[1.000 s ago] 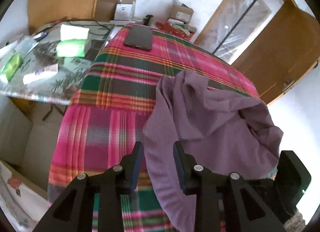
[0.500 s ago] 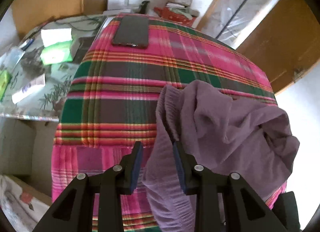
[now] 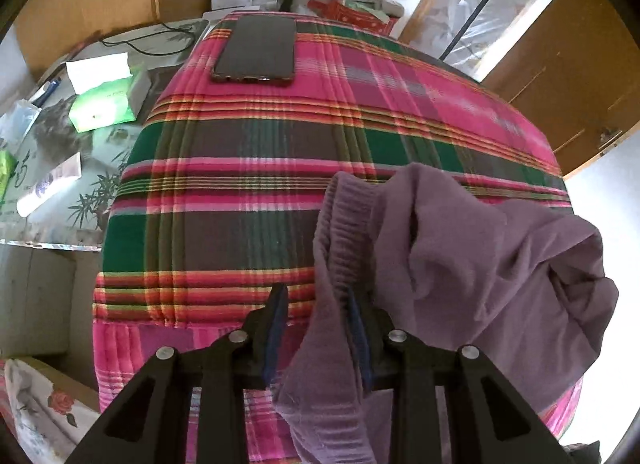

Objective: Fold clothes

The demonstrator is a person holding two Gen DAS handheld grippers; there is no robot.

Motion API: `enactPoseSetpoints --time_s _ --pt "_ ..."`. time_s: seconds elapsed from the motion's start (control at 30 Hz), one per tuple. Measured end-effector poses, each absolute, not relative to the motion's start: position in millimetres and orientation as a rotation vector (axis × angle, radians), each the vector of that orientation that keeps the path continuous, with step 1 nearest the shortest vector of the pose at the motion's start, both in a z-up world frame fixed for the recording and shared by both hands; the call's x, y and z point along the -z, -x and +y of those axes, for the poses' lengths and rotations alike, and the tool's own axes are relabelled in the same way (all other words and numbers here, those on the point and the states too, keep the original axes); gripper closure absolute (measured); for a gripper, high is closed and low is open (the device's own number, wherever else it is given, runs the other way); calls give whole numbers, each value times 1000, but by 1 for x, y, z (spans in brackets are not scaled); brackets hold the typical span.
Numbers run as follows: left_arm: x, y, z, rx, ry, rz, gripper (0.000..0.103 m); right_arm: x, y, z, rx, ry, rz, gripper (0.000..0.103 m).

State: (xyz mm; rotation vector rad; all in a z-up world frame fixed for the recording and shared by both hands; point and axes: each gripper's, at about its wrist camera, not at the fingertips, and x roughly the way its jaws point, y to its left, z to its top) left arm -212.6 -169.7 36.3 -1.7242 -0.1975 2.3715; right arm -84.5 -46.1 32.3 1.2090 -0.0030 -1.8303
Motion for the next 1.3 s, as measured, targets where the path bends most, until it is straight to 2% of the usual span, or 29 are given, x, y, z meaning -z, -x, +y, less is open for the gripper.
enactPoseSetpoints --time_s 0.03,0.07,0.2,0.37,0.63,0.77,1.0,1.3 --pt "-35 214 -169 -2365 1722 -191 79 -34 85 -48 1834 -1199 2 89" --pt "-34 215 -168 -2358 1718 -185 89 -36 85 -50 1837 -1188 7 89" --pt "-40 213 -171 -2383 1667 -142 96 -42 85 -57 1850 -1150 28 92" --pt "-44 212 -198 -2437 1656 -213 98 -44 83 -68 1862 -1130 43 94" --pt "-43 203 -252 -2491 1628 -458 100 -52 81 -87 1871 -1086 79 95" --pt "-37 200 -261 -2464 1624 -526 100 -52 83 -96 1853 -1091 91 95" --pt "-25 197 -278 -2489 1643 -605 100 -50 76 -119 1828 -1064 92 101" --pt "-21 190 -285 -2523 1640 -623 99 -49 78 -114 1877 -1067 43 97"
